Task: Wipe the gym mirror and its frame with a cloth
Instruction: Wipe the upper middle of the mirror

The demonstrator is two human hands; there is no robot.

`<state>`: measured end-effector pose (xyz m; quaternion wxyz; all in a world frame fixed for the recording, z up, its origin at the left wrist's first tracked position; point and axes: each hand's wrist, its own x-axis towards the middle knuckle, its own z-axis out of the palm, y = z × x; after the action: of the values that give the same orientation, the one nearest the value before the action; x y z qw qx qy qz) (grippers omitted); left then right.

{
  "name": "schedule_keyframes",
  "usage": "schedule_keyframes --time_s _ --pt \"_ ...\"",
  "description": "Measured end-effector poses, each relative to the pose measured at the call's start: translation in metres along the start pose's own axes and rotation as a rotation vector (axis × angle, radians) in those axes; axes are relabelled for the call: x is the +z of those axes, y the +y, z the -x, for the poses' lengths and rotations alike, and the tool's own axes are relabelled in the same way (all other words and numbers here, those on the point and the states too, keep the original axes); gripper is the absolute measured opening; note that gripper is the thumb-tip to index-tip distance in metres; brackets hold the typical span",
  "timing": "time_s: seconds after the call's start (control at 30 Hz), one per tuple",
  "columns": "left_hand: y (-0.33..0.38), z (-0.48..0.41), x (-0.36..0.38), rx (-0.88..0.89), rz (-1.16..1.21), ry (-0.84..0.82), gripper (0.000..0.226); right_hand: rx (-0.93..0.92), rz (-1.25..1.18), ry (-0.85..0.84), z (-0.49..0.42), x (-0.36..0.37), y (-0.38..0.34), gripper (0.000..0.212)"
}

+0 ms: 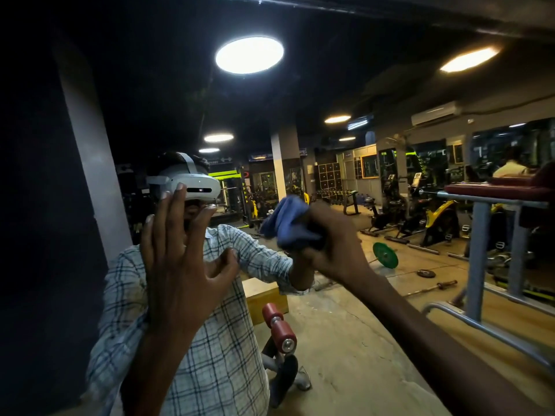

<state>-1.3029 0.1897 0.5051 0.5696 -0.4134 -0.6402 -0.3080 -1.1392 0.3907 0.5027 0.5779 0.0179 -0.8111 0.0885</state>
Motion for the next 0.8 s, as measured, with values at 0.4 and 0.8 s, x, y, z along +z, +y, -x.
schedule_keyframes --time_s 0.4,0.8 --pt "0.03 0.0 0.012 -0.058 -0.007 0.007 0.074 -0.177 0.035 -0.232 0.041 -0.011 0.018 0.055" --pt "0.065 -0.004 0.03 -0.073 0.025 -0.005 0.069 -0.12 0.03 -0.152 0.027 -0.046 0.059 0.04"
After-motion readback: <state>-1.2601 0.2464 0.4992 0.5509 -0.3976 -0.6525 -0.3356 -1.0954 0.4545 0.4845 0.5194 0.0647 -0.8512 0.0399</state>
